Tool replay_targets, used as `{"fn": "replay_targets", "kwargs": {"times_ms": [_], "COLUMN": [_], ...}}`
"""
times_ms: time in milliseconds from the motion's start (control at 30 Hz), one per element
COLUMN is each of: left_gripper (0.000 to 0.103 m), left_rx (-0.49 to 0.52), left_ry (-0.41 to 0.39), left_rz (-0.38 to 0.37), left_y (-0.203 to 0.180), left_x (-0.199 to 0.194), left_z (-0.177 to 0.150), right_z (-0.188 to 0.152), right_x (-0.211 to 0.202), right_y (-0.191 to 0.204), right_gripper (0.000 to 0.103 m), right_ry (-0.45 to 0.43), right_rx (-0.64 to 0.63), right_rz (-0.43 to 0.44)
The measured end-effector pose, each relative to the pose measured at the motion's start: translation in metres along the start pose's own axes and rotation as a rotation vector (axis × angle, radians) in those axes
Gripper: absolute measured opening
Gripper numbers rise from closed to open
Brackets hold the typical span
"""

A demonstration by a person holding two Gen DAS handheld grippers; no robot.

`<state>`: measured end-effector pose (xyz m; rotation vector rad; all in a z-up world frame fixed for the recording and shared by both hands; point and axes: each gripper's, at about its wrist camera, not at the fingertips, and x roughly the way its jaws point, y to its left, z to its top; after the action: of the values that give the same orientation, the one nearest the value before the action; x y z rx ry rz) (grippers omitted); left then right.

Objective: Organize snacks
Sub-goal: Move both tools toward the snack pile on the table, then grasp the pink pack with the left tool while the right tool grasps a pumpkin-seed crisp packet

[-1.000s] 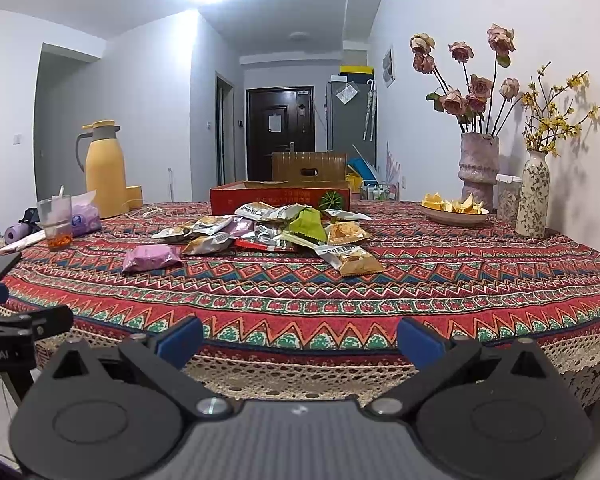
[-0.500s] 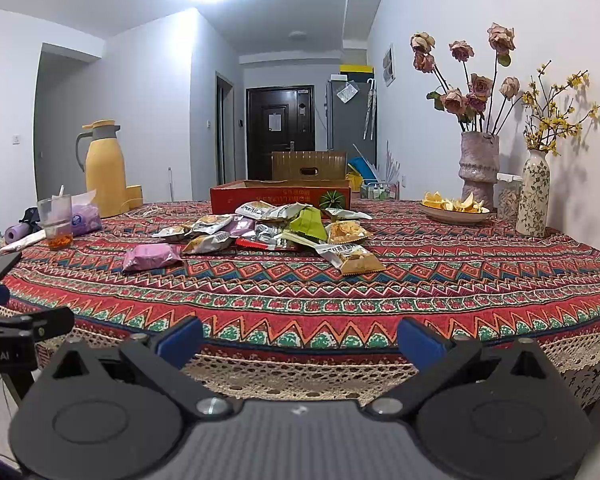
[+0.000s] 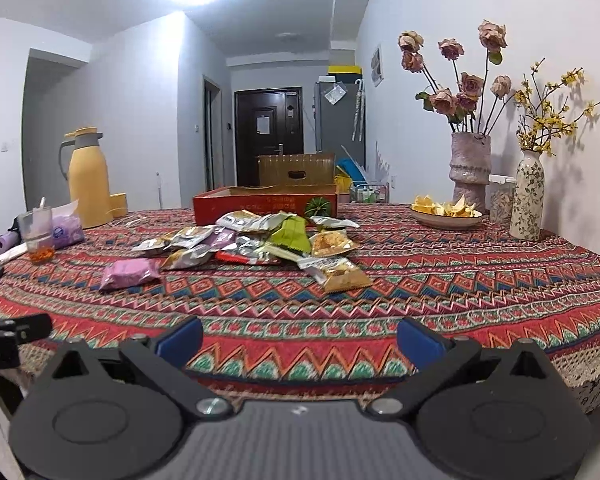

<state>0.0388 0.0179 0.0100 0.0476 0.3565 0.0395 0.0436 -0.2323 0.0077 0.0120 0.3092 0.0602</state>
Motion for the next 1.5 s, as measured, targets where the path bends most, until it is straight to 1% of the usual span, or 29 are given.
{"fn": "replay_targets", "kwargs": {"times_ms": [167, 400, 533, 633, 700, 767, 867, 967, 1133, 1200, 1233, 1267, 1300, 1367, 1400, 1467, 1500], "left_gripper": [0.103, 0.103, 0.103, 0.103, 0.103, 0.103, 0.103, 0.103, 0.103, 0.103, 0.102, 0.097, 0.093, 0.094, 0.099, 0.101, 0.101], "left_rx": [-0.006, -0.015, -0.008, 0.009, 0.021, 0.018, -0.023, -0.057, -0.048, -0.061, -0.07, -0.075, -0.073, -0.03, -0.007, 0.01, 0.013], "left_ry": [0.021, 0.059, 0.101, 0.12, 0.136, 0.171, 0.228, 0.271, 0.326, 0.351, 0.354, 0.34, 0.306, 0.262, 0.254, 0.258, 0.268], "left_rz": [0.015, 0.018, -0.009, -0.032, -0.043, -0.05, -0.073, -0.084, -0.054, -0.071, -0.077, -0.085, -0.102, -0.15, -0.161, -0.135, -0.124], "left_y": [0.006, 0.012, 0.012, 0.013, 0.013, 0.015, 0.018, 0.017, 0.012, 0.012, 0.011, 0.009, 0.007, 0.0, -0.004, -0.008, -0.009], "left_x": [0.021, 0.061, 0.089, 0.109, 0.123, 0.139, 0.163, 0.185, 0.219, 0.227, 0.23, 0.229, 0.227, 0.22, 0.218, 0.216, 0.215], "left_z": [0.014, 0.035, 0.045, 0.051, 0.056, 0.062, 0.068, 0.071, 0.076, 0.076, 0.076, 0.076, 0.076, 0.078, 0.078, 0.076, 0.075], "right_z": [0.011, 0.023, 0.029, 0.035, 0.039, 0.044, 0.055, 0.065, 0.07, 0.07, 0.069, 0.069, 0.068, 0.067, 0.066, 0.065, 0.065], "right_x": [0.02, 0.055, 0.079, 0.096, 0.108, 0.121, 0.144, 0.171, 0.207, 0.219, 0.223, 0.227, 0.23, 0.234, 0.234, 0.233, 0.232], "right_y": [-0.007, -0.014, -0.017, -0.017, -0.018, -0.019, -0.025, -0.031, -0.03, -0.028, -0.028, -0.029, -0.03, -0.033, -0.034, -0.036, -0.037], "right_gripper": [0.103, 0.103, 0.102, 0.099, 0.091, 0.09, 0.086, 0.082, 0.081, 0.081, 0.081, 0.079, 0.079, 0.079, 0.077, 0.074, 0.068], "right_ry": [0.007, 0.065, 0.112, 0.129, 0.139, 0.154, 0.187, 0.246, 0.297, 0.319, 0.327, 0.334, 0.34, 0.359, 0.359, 0.353, 0.353], "right_rx": [0.023, 0.068, 0.077, 0.075, 0.063, 0.047, 0.019, -0.004, -0.078, -0.094, -0.095, -0.091, -0.084, -0.059, -0.049, -0.047, -0.048], "right_rz": [-0.026, -0.025, -0.038, -0.047, -0.059, -0.067, -0.075, -0.05, -0.022, -0.017, -0.01, -0.002, 0.005, 0.022, 0.035, 0.047, 0.049]}}
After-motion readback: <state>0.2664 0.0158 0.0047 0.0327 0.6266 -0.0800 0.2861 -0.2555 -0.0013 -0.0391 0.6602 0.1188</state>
